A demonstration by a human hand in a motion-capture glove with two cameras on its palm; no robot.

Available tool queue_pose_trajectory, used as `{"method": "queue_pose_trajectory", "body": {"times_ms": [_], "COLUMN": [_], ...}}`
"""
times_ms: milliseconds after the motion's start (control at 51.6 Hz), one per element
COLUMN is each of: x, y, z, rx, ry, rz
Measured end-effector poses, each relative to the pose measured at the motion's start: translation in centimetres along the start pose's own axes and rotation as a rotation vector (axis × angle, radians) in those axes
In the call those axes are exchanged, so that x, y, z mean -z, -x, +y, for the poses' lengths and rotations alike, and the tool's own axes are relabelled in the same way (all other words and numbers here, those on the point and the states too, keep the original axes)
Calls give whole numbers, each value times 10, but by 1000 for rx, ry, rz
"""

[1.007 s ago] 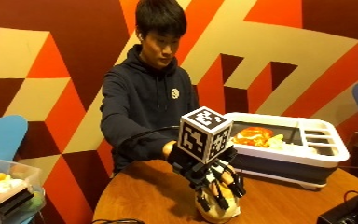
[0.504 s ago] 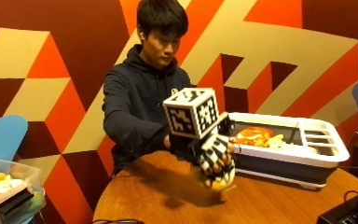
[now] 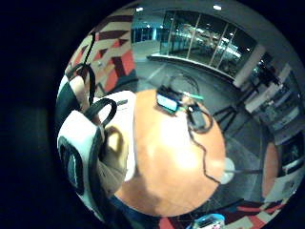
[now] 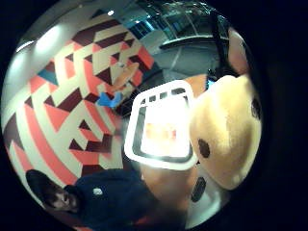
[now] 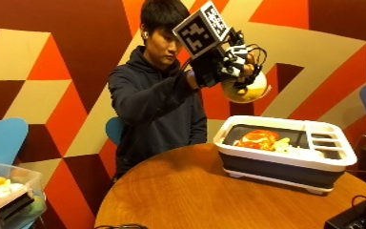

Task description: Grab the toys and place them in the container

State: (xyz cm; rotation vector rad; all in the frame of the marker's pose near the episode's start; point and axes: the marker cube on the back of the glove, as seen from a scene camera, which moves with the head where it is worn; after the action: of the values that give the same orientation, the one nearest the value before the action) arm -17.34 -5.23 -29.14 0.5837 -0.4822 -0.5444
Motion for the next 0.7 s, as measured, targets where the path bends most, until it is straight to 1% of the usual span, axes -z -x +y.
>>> {"method": "queue_pose_trajectory", "body": {"times_ms": [97,349,407,465,523,562,620,697], "x": [-27,-132,-151,-169,-185,-189,-187,-168], "y": [31,116,126,131,138,139,138,130], "z": [-14,-26,-26,-24,-16,-12,-12,-17], "rx": [18,144,125,107,147,170,178,154], "ry": [22,209,300,443,591,647,636,536], "rz": [-128,-200,-197,-185,-178,-196,-219,-264]}}
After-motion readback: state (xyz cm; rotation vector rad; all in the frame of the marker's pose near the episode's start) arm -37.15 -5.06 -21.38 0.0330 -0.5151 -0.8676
